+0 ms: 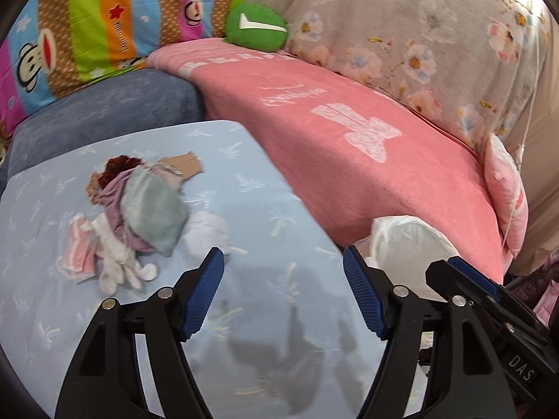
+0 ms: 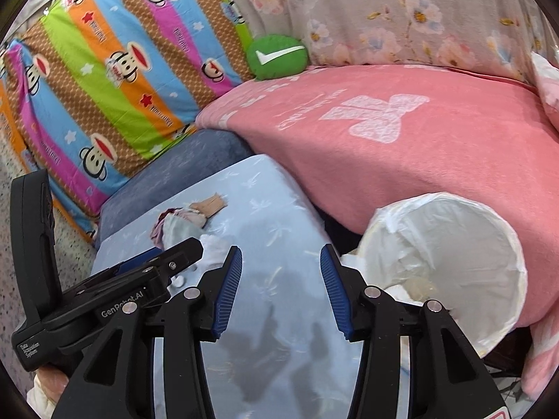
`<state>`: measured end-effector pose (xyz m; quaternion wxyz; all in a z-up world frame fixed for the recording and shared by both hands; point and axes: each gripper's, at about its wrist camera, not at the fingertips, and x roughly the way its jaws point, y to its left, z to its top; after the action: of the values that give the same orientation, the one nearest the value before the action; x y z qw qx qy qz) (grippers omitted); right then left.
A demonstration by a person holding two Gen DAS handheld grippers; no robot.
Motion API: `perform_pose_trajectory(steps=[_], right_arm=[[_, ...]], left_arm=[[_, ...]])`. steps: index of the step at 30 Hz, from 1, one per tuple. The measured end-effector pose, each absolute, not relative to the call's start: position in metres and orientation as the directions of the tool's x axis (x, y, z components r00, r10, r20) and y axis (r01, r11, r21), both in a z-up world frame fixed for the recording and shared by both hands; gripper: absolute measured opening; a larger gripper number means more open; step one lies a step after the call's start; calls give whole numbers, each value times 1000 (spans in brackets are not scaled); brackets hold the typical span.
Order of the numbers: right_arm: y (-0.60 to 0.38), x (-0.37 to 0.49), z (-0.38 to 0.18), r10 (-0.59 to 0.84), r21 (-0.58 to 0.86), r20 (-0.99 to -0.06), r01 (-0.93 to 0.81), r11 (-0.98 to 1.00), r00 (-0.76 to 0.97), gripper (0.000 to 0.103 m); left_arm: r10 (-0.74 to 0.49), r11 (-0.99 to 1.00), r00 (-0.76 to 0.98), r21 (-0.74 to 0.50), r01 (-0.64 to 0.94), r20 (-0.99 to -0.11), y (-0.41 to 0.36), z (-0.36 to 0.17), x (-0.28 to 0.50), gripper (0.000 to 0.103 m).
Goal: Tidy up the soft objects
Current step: 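Grasp the pink pad with the left gripper while the right gripper grasps the white sock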
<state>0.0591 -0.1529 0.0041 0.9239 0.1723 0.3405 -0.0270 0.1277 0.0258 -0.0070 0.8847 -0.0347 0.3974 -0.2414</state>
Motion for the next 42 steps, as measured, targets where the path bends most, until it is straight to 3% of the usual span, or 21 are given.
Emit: perform_pose_trajectory(steps=[21, 32, 37, 42], right_arm=[[-17, 132, -49, 211, 276, -724, -4, 961, 657, 55], [40, 184, -82, 255, 274, -760, -62, 960, 598, 55], [48, 199, -101, 259, 280, -781, -52, 959, 568, 55], [51, 208, -116, 257, 273, -795, -54, 961, 549, 53]], left_arm=[[-250, 960, 571, -277, 40, -782, 190, -71, 173, 68], [-272, 953, 516, -302, 27, -812, 213, -95, 200, 67], [-315, 941, 483, -335, 46, -817, 211, -104, 209, 57], [-336, 935, 469, -348, 63, -817, 211, -109, 212, 38]])
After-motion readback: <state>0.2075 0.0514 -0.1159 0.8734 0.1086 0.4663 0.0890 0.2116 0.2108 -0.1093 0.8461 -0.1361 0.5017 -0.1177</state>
